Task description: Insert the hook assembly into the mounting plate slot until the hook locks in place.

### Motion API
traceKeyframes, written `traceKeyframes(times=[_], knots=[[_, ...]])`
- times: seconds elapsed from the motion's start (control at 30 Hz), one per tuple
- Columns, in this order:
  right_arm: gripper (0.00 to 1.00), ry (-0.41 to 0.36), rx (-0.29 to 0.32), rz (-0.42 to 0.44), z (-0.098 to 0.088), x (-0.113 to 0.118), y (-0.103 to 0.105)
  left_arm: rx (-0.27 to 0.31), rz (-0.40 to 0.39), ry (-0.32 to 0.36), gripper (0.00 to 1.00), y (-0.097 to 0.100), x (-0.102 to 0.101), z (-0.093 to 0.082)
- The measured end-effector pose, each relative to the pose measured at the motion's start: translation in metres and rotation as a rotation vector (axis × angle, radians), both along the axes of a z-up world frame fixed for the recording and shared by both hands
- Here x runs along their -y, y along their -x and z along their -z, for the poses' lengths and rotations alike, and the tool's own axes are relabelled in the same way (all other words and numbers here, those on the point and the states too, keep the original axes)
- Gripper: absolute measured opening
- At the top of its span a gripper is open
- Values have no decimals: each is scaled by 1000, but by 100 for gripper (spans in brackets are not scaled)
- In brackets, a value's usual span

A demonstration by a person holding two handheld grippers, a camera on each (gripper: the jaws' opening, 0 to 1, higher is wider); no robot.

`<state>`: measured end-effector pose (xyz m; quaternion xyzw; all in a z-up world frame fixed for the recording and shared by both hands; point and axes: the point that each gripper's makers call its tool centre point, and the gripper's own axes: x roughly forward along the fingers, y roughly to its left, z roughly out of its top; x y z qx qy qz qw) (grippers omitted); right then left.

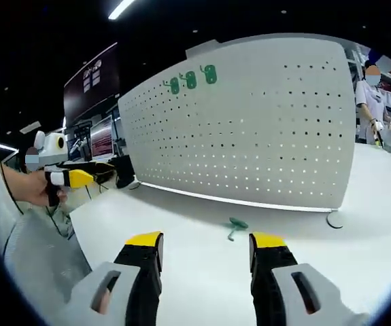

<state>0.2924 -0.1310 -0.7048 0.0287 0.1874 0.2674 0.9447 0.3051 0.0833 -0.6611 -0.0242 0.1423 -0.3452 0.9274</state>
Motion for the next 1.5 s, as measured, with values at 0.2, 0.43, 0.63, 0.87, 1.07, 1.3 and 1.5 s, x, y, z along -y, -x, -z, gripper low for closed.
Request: traceKeyframes(times=[0.2, 0.43, 0.63, 0.87, 1.07, 1.3, 1.5], knots=[[49, 4, -6, -4, 1, -1, 1, -35, 41, -36, 74, 0, 6, 9], [48, 16, -9, -7, 3, -1, 1, -36, 81, -108, 72, -8, 11, 9], [48, 29, -8, -7, 4, 0, 1, -72, 109, -152, 73, -16, 17, 10], [48, 40, -16, 0, 5, 2, 2, -92, 192, -222, 73, -22, 31, 13], [49, 41, -40, 8, 11, 5, 2, -104, 270, -281, 74, -29, 41, 14], [49, 50, -46, 8, 13, 5, 3, -118, 361, -354, 74, -35, 53, 21], [48, 58, -57, 8, 15, 6, 3, -104, 503, -488, 74, -31, 66, 34]])
